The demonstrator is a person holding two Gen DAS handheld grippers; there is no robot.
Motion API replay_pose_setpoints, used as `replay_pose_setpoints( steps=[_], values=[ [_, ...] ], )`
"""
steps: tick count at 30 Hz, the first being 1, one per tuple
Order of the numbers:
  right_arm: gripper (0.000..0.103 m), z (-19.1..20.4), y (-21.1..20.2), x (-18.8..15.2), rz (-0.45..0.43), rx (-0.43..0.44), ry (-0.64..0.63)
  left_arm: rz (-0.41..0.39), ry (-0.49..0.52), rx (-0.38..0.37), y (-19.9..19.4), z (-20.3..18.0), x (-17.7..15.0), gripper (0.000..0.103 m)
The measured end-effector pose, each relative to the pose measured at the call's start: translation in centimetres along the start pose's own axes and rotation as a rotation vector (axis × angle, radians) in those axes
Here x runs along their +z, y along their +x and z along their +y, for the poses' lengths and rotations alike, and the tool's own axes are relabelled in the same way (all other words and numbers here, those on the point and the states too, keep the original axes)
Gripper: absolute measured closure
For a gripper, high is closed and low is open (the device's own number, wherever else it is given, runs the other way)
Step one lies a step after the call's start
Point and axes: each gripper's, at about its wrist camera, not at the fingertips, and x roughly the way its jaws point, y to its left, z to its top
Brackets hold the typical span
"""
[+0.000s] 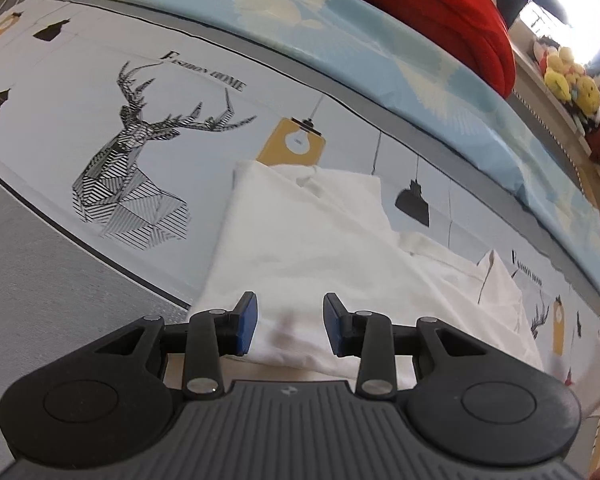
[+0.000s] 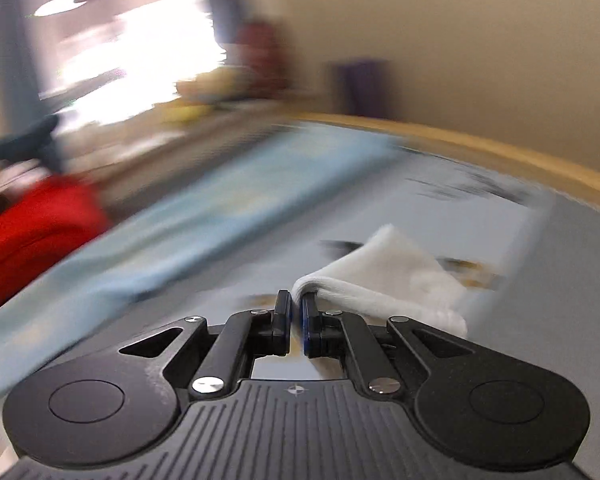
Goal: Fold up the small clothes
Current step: 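Grasp the other sleeve cuff with the right gripper and lay it across the shirt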
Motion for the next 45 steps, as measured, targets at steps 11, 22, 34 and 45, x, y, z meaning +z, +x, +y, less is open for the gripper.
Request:
replay_pose_setpoints(
  steps=[11, 22, 34, 45],
  values=[
    [0.082, 20.7, -5.5, -14.8, 0.468, 0.738, -0.598, 0.021, -0.068, -0.04, 0.3, 2.3, 1.2, 0.063],
    [0.066, 15.3, 0.5, -13.2, 0.601, 0.301, -0.45, 0.099, -0.17, -0.056, 5.1, 4.2, 0.9, 0.063],
    [0.063, 7.5, 5.9, -8.3, 0.571, 0.07, -0.005, 0.064, -0.064, -0.025, 5.0, 3.3, 0.8, 0.097],
    [0.053, 5.2, 6.8, -10.7, 0.666, -0.122, 0.053, -0.01, -0.084, 0.146, 1.6, 5.2, 1.1, 0.095]
  ],
)
